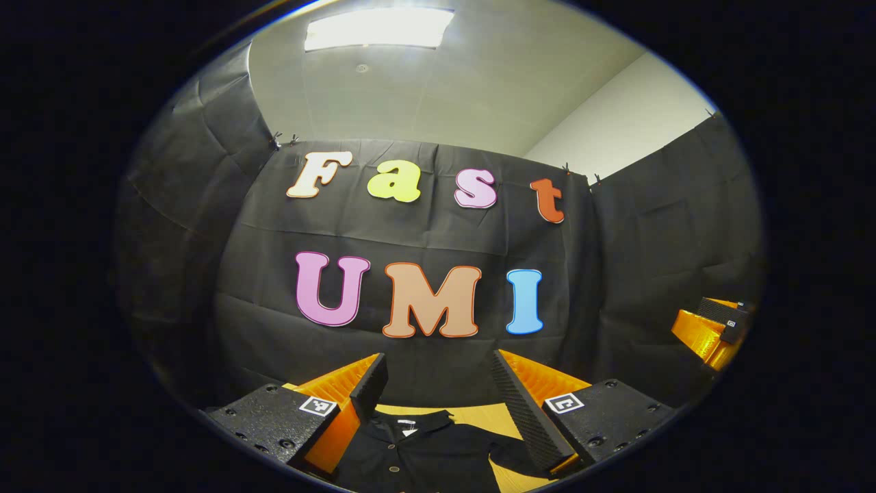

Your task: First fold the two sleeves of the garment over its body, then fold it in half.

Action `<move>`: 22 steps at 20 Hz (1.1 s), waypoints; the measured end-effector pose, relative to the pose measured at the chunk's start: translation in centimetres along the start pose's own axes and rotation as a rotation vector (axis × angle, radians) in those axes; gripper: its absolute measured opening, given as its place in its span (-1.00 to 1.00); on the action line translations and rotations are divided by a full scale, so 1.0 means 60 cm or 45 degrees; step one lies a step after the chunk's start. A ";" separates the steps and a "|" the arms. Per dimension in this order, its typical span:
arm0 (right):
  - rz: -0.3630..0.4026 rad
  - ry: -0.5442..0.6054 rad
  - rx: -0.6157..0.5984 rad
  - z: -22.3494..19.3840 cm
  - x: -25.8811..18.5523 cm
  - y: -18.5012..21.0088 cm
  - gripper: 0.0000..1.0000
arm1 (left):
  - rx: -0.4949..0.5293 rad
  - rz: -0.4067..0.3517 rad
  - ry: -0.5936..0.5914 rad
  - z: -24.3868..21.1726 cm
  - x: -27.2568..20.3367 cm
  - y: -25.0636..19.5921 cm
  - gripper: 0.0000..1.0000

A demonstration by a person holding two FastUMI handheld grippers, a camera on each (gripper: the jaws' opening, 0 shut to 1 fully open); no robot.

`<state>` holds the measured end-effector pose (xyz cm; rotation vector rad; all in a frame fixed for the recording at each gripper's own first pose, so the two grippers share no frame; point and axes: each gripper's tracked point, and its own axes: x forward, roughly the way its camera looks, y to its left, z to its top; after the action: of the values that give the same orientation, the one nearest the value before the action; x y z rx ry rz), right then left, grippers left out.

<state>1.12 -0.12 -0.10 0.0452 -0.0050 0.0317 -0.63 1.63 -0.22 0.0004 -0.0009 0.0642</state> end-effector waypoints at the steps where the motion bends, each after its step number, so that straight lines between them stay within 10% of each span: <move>1: 0.006 0.000 0.008 -0.001 0.001 0.001 0.96 | -0.002 0.003 0.001 -0.001 -0.001 0.002 0.94; 22: -0.037 0.035 0.129 -0.033 0.062 0.041 0.99 | 0.087 0.007 0.084 -0.043 0.020 0.117 0.94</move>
<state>4.78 2.55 -1.96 0.1458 0.0250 0.0036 0.14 8.70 -2.81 0.0666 0.0675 0.0701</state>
